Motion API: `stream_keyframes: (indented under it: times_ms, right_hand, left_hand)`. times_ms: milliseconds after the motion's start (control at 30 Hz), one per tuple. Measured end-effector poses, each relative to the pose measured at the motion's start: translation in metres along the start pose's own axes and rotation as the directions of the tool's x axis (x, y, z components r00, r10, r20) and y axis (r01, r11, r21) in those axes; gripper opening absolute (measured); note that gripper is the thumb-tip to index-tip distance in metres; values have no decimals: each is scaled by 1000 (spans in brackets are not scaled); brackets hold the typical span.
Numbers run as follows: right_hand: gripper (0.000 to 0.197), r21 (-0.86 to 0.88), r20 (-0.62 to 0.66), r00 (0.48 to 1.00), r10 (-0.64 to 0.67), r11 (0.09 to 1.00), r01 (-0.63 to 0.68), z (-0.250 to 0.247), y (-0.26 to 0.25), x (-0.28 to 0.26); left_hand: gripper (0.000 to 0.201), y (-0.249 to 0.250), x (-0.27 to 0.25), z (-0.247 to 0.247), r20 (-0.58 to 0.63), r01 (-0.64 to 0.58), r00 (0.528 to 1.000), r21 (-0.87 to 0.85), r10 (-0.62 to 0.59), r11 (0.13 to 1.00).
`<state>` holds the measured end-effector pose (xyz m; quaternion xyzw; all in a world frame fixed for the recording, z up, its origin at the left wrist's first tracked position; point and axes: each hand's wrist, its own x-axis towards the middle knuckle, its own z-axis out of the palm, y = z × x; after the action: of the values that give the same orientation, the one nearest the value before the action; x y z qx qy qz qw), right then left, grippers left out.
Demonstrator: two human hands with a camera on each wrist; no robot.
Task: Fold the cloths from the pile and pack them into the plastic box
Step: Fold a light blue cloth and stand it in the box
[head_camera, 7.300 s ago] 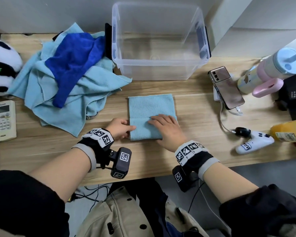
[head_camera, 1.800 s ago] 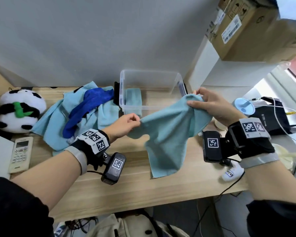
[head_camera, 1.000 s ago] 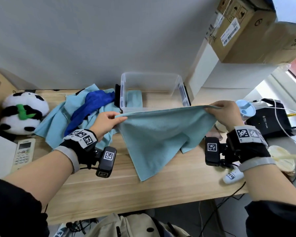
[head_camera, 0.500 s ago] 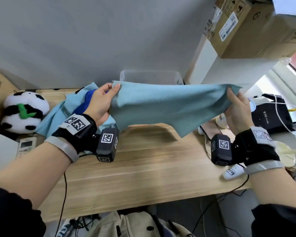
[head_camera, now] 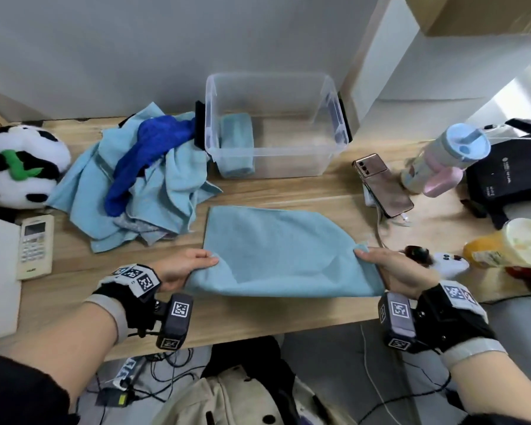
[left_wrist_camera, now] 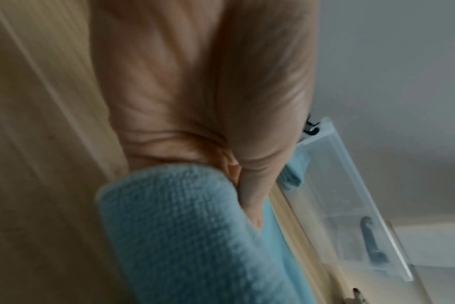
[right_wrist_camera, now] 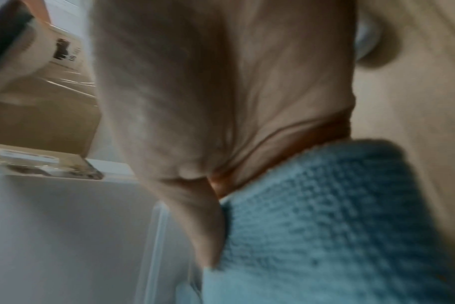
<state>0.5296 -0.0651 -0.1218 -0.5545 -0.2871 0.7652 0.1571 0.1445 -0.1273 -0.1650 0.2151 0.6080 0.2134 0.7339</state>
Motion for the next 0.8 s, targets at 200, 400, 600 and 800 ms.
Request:
stream_keyframes:
  times_ms: [200,400,600,800]
  right_hand:
    - [23,-93,-93,990,109,989,-117,-5,26,15]
    - [22,-108,-314,945,-92,992,61,-8,25,36]
    - [15,-134,-469,876,-115,989,58,-8,28,57]
    - [29,-524,-594,743,-308,849,-67,-13,34,73]
  left_hand:
    - [12,-12,11,1,-96,-38,995,33,41,999]
    - [8,9,25,-1,-433,-235,867,80,246,969]
    - [5,25,43,9,-519,-301,779,183,352,936]
    - [26,21,60,5,-567,-258,744,244,353,935]
